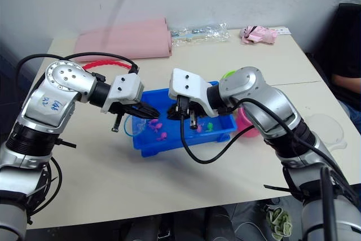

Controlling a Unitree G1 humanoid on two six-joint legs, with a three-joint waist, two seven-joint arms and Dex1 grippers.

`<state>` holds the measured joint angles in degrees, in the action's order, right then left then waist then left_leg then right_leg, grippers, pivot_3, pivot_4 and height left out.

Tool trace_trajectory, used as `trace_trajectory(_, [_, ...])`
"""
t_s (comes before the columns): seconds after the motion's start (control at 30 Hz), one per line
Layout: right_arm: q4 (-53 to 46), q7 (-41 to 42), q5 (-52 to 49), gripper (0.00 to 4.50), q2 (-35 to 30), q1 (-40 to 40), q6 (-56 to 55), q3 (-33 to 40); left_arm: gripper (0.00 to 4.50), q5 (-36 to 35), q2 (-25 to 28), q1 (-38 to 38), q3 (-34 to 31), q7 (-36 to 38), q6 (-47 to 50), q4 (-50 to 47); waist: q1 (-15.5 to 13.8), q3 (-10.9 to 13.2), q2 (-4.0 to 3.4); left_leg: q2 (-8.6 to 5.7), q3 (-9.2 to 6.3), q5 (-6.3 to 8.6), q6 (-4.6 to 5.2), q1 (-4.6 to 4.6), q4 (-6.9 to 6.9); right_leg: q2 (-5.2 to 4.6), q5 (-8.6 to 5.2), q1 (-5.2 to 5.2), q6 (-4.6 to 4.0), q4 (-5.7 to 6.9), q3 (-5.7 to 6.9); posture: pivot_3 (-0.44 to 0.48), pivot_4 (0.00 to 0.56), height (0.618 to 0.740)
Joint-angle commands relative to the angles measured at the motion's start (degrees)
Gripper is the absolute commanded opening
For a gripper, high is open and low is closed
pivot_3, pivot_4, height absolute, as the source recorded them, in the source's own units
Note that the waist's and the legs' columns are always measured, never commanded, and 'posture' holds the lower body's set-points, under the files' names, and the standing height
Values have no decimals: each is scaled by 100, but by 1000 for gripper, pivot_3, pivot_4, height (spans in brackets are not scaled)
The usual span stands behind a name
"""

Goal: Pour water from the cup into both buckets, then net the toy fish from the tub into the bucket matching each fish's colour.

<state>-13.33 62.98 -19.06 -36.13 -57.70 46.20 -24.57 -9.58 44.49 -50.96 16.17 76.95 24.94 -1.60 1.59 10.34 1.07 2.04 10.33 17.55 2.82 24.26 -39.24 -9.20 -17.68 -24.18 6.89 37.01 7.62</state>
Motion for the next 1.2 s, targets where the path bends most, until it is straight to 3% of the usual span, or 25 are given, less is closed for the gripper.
trace_trajectory(0.03, [-185, -54, 74, 2470, 19, -230, 24, 157, 0, 95, -25, -48, 8, -5, -178, -66, -2, 0, 0, 0, 0, 0, 0, 0, 0, 0, 0, 0, 0, 0, 0, 0, 150, 738])
trace_trajectory(0.17, [-204, -55, 66, 2470, 30, -246, 118, 103, 0, 159, -124, -91, 37, -37, -216, -5, -1, 0, 0, 0, -1, 0, 0, 0, -1, 0, 0, 0, 0, 1, 0, 0, 150, 738])
trace_trajectory(0.27, [-199, -59, 108, 1498, 22, -231, 128, 74, 0, 217, -157, -126, 30, -59, -292, 74, 1, 0, 0, -3, 0, 0, 0, 0, -1, 0, 0, 0, 0, 1, 0, 0, 150, 738])
trace_trajectory(0.37, [-165, -88, 176, 51, 47, -222, 112, 59, 0, 200, -192, -150, 6, -71, -264, 83, 1, 0, 0, -5, 0, 0, 0, 0, -1, 0, 0, 0, 0, 2, 0, 0, 150, 738])
trace_trajectory(0.57, [-179, -37, 241, 51, 49, -189, 65, 47, 0, 201, -182, -151, -13, -65, -286, 104, -1, 0, 0, -3, -1, 0, 0, 0, -1, 0, 0, 0, 0, 2, 0, 0, 150, 738])
trace_trajectory(0.73, [-195, 9, 268, 2089, 13, -229, 114, 45, 0, 203, -168, -163, -23, -52, -313, 121, 2, 0, 0, -4, -1, 0, 0, 0, -2, 0, 0, 0, 0, 2, 0, 0, 150, 738])
trace_trajectory(1.2, [-150, 85, 523, 2089, -65, -112, -83, 1, 0, 186, -203, -235, -47, -52, -325, 192, 1, 0, 0, -4, -1, 0, 0, 0, -2, 0, 0, 0, 0, 2, 0, 0, 150, 738])
